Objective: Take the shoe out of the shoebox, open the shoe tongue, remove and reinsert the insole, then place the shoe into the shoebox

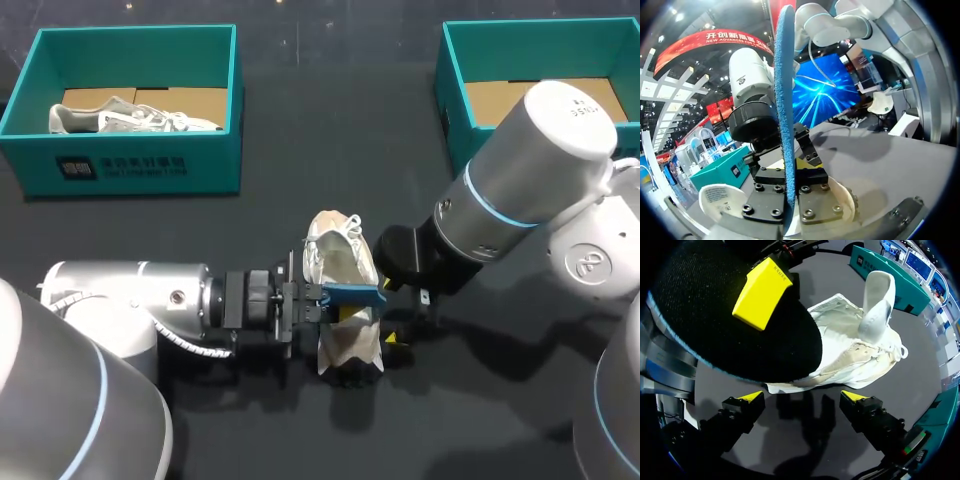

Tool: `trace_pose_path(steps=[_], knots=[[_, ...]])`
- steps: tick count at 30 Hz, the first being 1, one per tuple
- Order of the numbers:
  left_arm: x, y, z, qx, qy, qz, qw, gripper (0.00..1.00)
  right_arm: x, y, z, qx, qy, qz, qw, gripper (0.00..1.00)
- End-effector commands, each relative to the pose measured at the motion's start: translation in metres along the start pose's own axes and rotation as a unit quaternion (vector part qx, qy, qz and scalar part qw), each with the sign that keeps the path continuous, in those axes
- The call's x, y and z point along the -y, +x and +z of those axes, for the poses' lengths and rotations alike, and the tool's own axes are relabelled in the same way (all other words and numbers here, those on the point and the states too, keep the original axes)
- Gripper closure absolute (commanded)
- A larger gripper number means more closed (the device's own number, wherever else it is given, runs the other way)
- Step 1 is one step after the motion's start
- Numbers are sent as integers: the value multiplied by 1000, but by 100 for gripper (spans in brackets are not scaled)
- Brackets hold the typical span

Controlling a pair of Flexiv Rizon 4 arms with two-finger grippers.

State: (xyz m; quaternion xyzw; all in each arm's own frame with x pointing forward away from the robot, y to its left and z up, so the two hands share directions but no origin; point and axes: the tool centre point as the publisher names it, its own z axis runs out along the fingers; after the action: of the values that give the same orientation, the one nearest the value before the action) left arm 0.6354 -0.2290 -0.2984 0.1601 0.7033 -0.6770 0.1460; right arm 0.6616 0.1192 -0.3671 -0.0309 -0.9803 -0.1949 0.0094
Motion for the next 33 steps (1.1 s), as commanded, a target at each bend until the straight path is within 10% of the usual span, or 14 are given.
trace_pose_path(steps=[1,33], knots=[[-7,0,9,5,-5,-3,1000,100,0,1,1,1,0,0,1000,0],[-72,-10,7,25,-88,-10,996,100,0,1,1,1,0,0,1000,0]])
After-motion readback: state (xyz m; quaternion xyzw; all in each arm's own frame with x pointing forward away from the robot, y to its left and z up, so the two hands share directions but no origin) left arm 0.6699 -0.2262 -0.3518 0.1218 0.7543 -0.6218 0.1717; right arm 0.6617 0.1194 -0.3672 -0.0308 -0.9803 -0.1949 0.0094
